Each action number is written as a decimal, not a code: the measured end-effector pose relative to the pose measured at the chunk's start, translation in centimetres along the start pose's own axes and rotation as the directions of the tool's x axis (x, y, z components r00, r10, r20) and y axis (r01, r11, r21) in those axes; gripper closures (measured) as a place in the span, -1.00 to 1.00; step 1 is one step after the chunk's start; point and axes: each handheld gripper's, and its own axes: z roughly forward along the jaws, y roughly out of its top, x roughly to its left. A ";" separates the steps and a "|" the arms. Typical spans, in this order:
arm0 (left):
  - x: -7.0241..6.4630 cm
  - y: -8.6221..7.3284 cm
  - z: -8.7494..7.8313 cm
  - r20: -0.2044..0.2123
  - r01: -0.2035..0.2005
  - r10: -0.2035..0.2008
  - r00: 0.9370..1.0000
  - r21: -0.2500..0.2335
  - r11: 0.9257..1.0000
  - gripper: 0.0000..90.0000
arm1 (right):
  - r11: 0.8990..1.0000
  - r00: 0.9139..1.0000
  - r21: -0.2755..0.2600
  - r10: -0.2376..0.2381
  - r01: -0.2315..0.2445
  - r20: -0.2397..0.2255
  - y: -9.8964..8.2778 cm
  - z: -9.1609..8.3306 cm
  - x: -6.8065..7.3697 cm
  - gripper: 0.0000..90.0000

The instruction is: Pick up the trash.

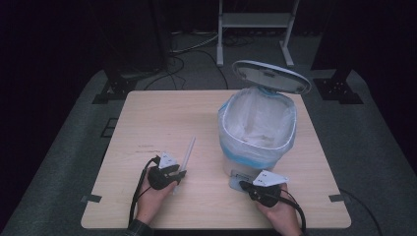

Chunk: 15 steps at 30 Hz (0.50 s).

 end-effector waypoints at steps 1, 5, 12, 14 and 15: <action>0.0 0.0 0.0 0.000 0.001 -0.001 1.000 0.000 1.000 0.44 | 1.000 1.000 0.000 0.000 0.000 0.001 0.0 0.0 0.0 0.99; 0.2 -0.1 -0.1 0.001 0.008 -0.008 1.000 0.002 1.000 0.54 | 1.000 1.000 0.000 0.000 0.000 0.000 0.0 0.0 0.0 0.99; 0.3 0.0 -0.2 -0.002 0.020 -0.020 1.000 0.004 1.000 0.63 | 1.000 1.000 0.000 0.001 -0.001 0.000 0.0 0.0 0.0 0.99; 0.4 0.0 -0.2 0.000 0.026 -0.026 1.000 0.008 1.000 0.66 | 1.000 1.000 0.000 0.001 -0.001 -0.001 0.0 0.0 0.0 0.99; 0.5 -0.1 -0.2 -0.001 0.027 -0.027 1.000 0.009 1.000 0.68 | 1.000 1.000 0.000 0.001 -0.001 0.000 0.0 0.0 0.0 0.99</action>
